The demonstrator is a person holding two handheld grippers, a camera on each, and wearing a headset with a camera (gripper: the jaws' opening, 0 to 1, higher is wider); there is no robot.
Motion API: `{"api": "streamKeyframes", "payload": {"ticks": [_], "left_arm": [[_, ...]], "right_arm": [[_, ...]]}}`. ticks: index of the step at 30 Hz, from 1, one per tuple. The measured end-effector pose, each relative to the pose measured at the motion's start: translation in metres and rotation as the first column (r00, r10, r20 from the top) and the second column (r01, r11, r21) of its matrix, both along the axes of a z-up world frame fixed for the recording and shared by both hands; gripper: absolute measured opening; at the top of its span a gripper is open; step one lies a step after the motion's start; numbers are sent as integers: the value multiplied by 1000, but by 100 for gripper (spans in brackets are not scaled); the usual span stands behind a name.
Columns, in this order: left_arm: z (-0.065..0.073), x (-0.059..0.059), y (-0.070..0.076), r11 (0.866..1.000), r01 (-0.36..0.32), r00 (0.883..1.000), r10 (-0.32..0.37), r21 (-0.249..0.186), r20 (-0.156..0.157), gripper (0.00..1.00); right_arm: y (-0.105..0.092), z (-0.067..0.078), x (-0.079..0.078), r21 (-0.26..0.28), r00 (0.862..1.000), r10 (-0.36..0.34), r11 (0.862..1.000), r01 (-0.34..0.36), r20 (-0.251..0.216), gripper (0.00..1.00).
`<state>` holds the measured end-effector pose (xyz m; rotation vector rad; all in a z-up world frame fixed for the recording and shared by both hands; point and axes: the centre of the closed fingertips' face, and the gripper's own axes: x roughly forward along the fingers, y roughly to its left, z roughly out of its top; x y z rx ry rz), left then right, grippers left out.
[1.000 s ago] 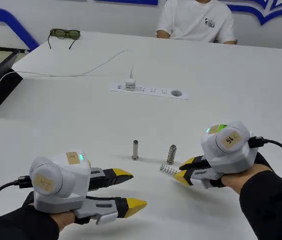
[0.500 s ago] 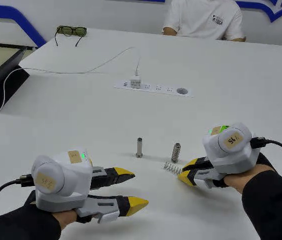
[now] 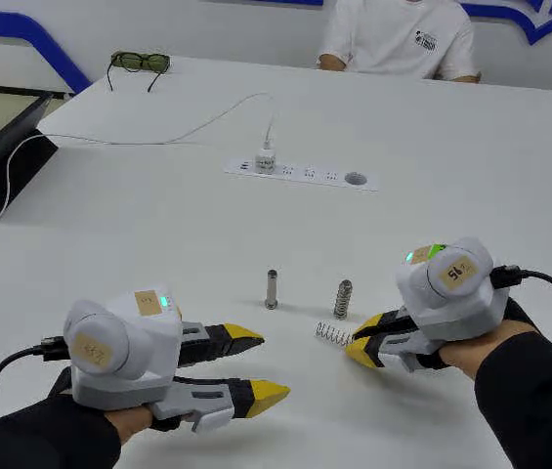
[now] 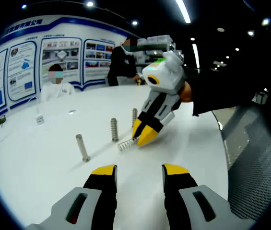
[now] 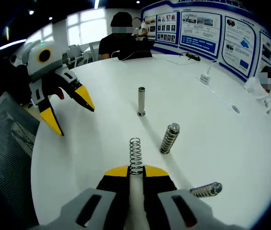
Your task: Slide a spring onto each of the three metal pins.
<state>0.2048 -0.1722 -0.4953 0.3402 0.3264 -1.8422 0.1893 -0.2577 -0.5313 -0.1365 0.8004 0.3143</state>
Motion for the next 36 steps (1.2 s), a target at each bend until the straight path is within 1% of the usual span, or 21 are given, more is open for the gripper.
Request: {"api": "streamKeyframes", "payload": {"ticks": [5, 10, 13, 18, 23, 31, 34, 36], "left_arm": [[1, -2, -2, 1000, 19, 1000, -18, -1, 9, 38], [2, -5, -5, 999, 43, 999, -43, -7, 17, 37], [3, -8, -7, 998, 64, 998, -63, -9, 23, 37], [2, -14, -7, 995, 102, 994, -102, -8, 36, 34], [2, -21, -8, 990, 143, 989, -142, -10, 41, 27], [1, -30, -8, 982, 191, 980, -190, -9, 51, 20], [0, -33, -7, 979, 205, 978, -204, -7, 52, 16], [-1, -35, -7, 977, 215, 975, -214, -6, 57, 13]], "right_arm": [[12, 12, -5, -8, 999, 52, 999, -52, 7, 11], [25, 22, -12, 6, 994, 107, 994, -107, 2, 11], [39, 27, -18, 12, 985, 172, 985, -172, -6, 11], [54, 36, -23, 9, 972, 236, 972, -236, -12, 11], [63, 37, -26, -16, 957, 286, 958, -287, -40, 11], [71, 35, -32, -28, 938, 338, 940, -341, -78, 11], [72, 35, -32, -32, 934, 348, 936, -351, -85, 11], [73, 35, -33, -31, 932, 353, 934, -356, -89, 11]]}}
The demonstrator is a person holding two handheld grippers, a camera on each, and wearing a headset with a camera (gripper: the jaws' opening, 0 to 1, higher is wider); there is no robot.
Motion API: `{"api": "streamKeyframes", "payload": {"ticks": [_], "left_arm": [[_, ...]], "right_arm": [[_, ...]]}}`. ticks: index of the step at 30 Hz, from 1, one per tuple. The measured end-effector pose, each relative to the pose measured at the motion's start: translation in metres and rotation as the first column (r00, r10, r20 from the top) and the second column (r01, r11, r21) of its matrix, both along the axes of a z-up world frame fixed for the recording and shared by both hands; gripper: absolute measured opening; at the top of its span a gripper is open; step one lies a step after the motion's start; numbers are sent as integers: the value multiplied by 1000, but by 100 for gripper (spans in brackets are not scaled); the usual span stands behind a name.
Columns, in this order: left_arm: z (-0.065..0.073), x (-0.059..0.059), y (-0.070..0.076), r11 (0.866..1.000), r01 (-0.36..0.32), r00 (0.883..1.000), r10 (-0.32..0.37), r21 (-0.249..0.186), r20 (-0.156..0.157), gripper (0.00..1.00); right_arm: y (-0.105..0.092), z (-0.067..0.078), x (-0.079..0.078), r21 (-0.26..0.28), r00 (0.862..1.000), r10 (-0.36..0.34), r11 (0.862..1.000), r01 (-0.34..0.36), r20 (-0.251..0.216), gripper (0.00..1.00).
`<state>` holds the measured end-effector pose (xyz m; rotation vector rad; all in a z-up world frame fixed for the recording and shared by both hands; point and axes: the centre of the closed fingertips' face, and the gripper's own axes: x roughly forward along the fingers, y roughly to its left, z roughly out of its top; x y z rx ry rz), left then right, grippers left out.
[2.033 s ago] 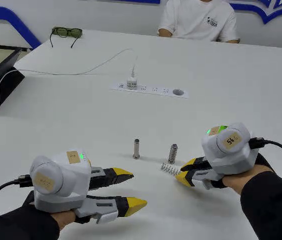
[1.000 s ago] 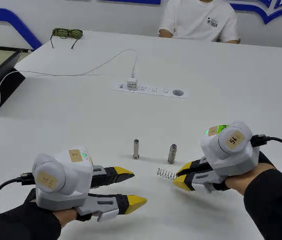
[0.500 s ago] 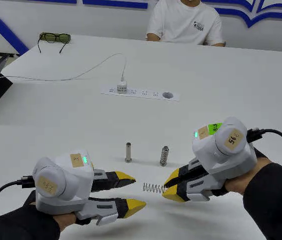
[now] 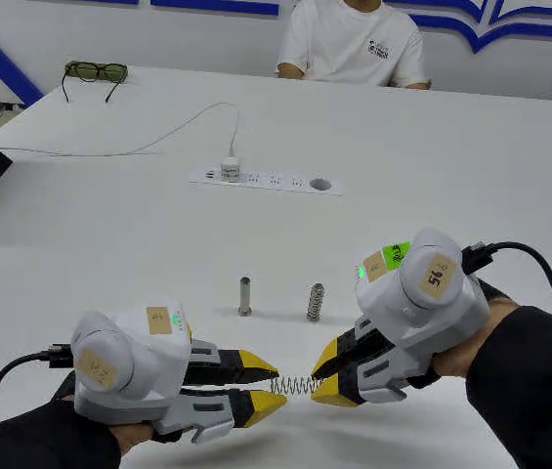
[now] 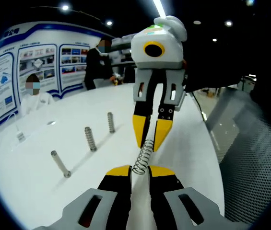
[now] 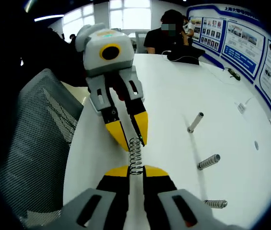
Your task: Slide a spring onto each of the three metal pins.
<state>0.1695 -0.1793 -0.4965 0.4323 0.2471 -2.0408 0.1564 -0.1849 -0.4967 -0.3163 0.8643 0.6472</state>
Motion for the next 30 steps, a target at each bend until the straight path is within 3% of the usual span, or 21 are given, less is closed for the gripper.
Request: {"api": "streamKeyframes", "payload": {"ticks": [6, 15, 30], "left_arm": [[-3, -2, 2, 1000, 10, 1000, -10, 11, 7, 12], [1, -1, 1, 1000, -1, 1000, 1, 7, 7, 11], [5, -3, 1, 1000, -19, 1000, 19, 5, -1, 11]], "right_arm": [[3, 3, -1, -4, 1000, 20, 1000, -20, -8, 11], [12, 33, 12, 25, 997, 36, 999, -38, 62, 11], [30, 47, 28, 45, 990, 78, 995, -84, 119, 11]]}}
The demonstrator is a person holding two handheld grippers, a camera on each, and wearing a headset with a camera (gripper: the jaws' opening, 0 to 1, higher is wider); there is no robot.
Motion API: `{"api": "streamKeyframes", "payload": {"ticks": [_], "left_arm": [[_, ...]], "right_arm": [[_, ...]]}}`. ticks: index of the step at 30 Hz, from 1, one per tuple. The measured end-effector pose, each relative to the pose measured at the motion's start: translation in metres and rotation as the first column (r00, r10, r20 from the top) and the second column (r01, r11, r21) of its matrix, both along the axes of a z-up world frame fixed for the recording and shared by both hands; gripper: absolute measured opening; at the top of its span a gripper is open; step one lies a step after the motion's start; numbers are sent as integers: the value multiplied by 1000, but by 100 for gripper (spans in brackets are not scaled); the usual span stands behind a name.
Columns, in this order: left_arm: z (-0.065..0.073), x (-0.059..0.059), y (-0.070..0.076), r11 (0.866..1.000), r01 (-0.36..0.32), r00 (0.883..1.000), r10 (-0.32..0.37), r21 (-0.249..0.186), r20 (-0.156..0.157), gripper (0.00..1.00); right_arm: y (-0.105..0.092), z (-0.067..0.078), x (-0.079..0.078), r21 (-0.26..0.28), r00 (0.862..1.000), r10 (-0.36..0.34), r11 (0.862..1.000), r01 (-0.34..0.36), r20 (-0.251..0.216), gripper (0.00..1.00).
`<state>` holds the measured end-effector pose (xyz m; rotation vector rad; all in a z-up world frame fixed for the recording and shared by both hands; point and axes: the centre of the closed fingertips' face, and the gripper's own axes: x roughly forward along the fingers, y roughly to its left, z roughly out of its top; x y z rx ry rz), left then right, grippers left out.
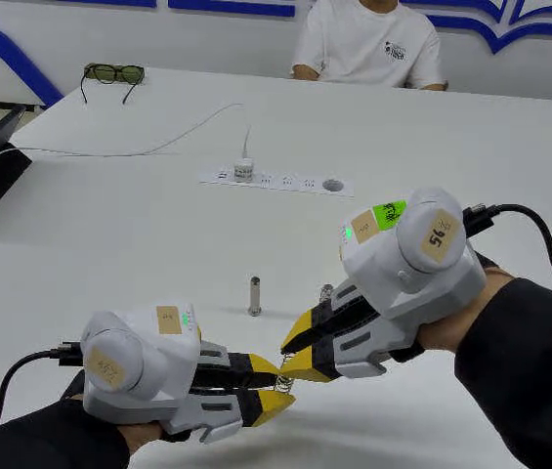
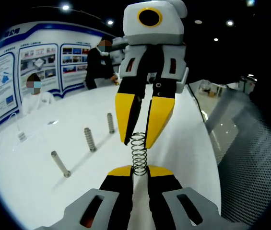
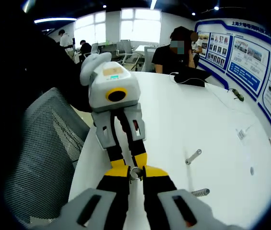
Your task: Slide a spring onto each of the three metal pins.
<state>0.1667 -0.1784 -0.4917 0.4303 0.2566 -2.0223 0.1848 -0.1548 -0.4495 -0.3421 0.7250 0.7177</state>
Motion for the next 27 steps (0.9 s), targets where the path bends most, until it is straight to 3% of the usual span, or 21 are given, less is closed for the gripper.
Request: {"api": "streamKeyframes", "payload": {"ticks": [11, 27], "left_arm": [[3, 3, -2, 999, -29, 999, 28, -13, -44, 10], [4, 5, -1, 999, -27, 999, 26, -23, -46, 10]], "right_arm": [[-2, 0, 2, 8, 1000, -18, 1000, 18, 0, 16], [-1, -4, 4, 33, 999, -50, 998, 50, 8, 12]]}}
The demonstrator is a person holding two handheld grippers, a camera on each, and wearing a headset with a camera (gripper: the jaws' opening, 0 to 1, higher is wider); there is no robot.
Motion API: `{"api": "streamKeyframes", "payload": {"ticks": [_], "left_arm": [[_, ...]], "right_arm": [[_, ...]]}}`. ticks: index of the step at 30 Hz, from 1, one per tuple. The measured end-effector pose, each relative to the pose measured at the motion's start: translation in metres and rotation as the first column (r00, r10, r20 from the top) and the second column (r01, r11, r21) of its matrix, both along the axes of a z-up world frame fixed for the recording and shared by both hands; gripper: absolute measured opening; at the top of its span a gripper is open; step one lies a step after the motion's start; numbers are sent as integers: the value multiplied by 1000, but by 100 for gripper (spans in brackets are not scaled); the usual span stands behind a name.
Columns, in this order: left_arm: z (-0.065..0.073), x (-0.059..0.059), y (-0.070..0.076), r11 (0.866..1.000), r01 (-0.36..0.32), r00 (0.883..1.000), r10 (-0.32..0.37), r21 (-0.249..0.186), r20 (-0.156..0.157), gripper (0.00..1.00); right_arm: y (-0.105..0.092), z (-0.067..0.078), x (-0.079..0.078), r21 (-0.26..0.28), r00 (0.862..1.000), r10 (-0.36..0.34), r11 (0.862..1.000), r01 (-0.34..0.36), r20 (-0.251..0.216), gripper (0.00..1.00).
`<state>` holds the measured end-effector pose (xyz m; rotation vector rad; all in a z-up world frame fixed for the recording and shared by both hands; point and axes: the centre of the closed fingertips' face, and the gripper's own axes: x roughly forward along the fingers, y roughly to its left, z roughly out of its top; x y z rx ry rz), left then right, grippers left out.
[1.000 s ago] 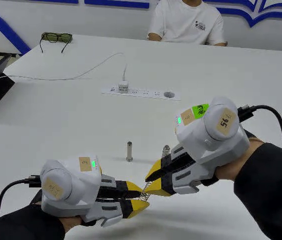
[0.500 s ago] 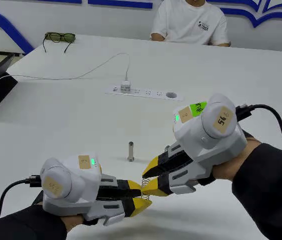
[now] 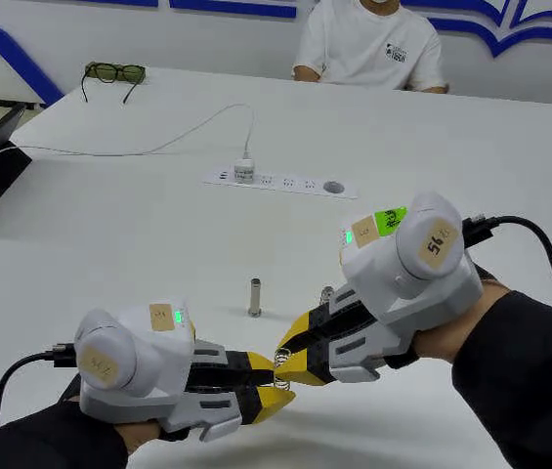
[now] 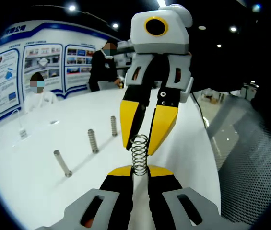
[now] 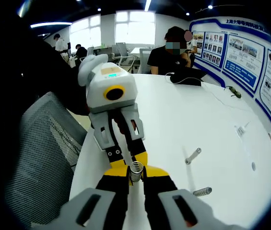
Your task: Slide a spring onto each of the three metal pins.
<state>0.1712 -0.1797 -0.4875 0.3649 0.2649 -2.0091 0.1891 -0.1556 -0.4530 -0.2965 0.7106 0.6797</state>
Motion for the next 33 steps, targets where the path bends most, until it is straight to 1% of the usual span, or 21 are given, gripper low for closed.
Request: {"api": "streamKeyframes", "payload": {"ticks": [10, 18, 24, 29, 33], "left_arm": [[1, 0, 1, 1000, 3, 1000, -3, 4, 7, 10], [2, 5, 1, 1000, -18, 1000, 18, 1, 6, 11], [2, 11, 2, 999, -44, 999, 44, 1, 9, 18], [1, 19, 4, 996, -88, 996, 88, 2, -7, 26], [3, 30, 5, 991, -137, 990, 136, -7, -22, 33]], "right_arm": [[2, 1, 2, 24, 1000, -21, 999, 20, 13, 12], [1, 3, 4, 47, 999, -34, 998, 32, 33, 12], [-4, 7, 9, 50, 998, -47, 998, 45, 49, 11], [-10, 10, 13, 50, 996, -62, 997, 59, 61, 11], [-15, 12, 18, 50, 994, -80, 996, 76, 72, 11]]}}
